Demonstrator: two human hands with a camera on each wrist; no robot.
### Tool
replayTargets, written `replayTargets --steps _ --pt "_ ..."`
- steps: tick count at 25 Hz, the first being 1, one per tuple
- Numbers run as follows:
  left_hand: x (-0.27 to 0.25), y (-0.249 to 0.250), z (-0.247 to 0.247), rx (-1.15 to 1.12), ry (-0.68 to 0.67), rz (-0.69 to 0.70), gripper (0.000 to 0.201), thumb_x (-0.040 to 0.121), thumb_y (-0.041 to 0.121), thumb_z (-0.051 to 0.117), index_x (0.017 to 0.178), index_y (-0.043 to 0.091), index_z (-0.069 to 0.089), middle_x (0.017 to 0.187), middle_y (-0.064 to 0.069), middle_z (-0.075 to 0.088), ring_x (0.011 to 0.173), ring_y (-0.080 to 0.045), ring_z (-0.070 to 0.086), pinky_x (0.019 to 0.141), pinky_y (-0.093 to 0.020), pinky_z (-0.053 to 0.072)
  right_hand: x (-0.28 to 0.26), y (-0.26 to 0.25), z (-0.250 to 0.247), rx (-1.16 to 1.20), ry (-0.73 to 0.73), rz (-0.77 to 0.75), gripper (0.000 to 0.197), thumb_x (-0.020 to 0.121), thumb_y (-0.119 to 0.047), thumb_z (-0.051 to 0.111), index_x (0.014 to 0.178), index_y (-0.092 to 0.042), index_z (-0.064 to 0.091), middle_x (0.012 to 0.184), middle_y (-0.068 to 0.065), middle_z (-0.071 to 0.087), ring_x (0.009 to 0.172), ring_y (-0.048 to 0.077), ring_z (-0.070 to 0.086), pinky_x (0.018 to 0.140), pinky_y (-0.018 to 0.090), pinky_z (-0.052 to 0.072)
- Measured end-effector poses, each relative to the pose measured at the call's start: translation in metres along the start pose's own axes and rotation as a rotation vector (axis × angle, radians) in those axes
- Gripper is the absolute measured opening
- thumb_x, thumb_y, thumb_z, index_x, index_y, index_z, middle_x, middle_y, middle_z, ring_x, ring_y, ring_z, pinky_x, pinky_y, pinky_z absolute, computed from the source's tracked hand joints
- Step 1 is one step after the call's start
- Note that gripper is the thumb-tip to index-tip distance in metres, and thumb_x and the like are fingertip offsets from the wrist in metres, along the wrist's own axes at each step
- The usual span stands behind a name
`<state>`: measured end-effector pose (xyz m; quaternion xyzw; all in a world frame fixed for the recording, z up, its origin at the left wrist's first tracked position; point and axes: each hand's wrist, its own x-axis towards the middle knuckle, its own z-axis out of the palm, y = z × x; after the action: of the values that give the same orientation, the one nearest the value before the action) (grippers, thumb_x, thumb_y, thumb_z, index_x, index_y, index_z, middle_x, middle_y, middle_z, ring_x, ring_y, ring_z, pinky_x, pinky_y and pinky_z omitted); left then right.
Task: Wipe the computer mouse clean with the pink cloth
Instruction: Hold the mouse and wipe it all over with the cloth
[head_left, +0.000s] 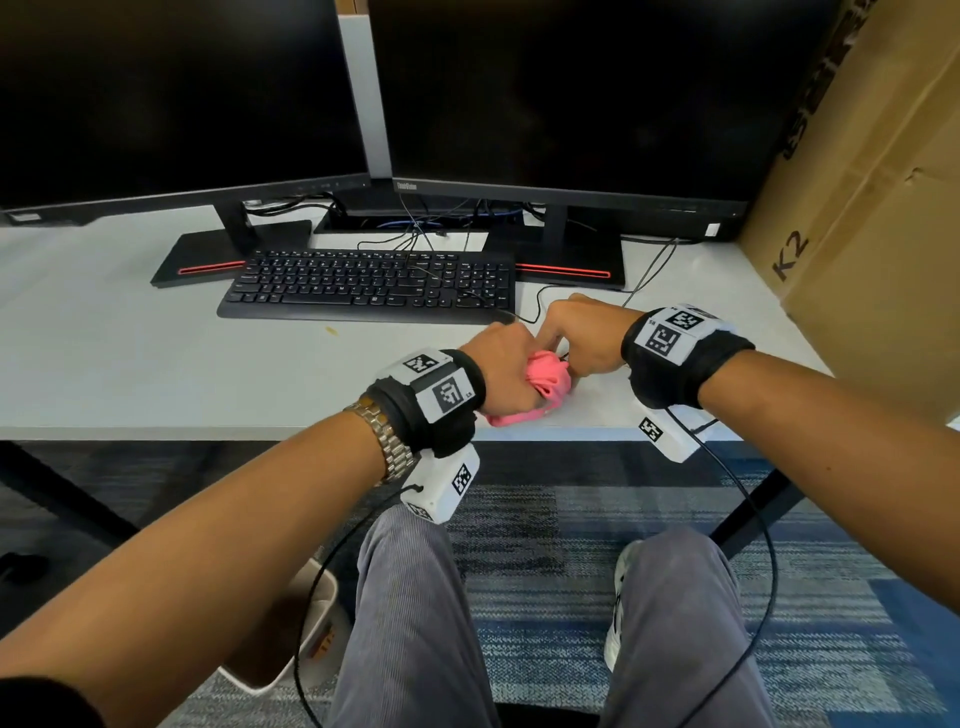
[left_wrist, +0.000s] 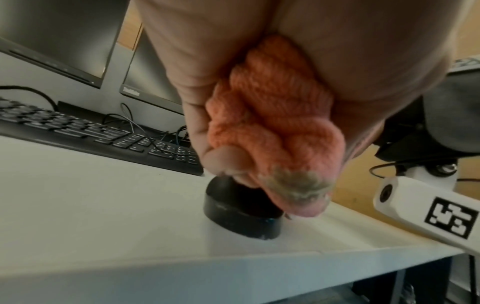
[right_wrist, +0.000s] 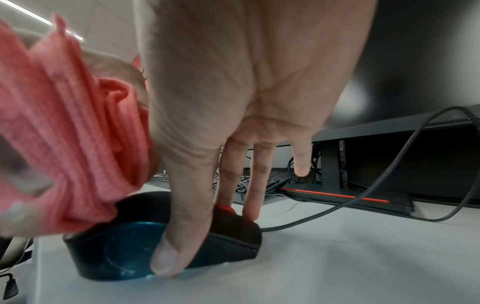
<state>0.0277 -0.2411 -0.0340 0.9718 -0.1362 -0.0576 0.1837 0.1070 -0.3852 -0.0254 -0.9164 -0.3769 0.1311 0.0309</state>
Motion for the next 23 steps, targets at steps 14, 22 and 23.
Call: replayTargets --steps 14,22,23 --pt "-0.019 -0.039 -0.003 -0.363 0.041 -0.233 0.03 0.061 0.026 0.051 0.065 0.0 0.064 0.054 -0.017 0.058 0.042 -0.022 0.046 0.047 -0.023 0.043 0.004 0.003 0.002 0.028 -0.031 0.023 0.062 0.067 -0.022 0.09 0.126 -0.027 0.071 0.116 0.004 0.074 0.109 0.024 0.063 0.098 0.043 0.051" --pt "-0.032 -0.04 0.004 -0.285 -0.005 -0.175 0.016 0.066 0.023 0.062 0.059 0.009 0.059 0.059 -0.014 0.061 0.051 -0.016 0.049 0.055 -0.025 0.044 0.003 0.004 0.003 0.03 -0.021 0.031 0.061 0.068 -0.023 0.09 0.126 -0.028 0.071 0.116 0.004 0.073 0.11 0.023 0.061 0.098 0.043 0.051" --pt "-0.033 -0.041 0.001 -0.251 -0.016 -0.167 0.015 0.067 0.023 0.064 0.064 0.009 0.062 0.064 -0.016 0.065 0.055 -0.018 0.051 0.056 -0.029 0.047 0.003 0.004 0.003 0.035 -0.02 0.037 0.061 0.068 -0.023 0.09 0.126 -0.028 0.071 0.117 0.004 0.073 0.111 0.023 0.06 0.098 0.043 0.051"
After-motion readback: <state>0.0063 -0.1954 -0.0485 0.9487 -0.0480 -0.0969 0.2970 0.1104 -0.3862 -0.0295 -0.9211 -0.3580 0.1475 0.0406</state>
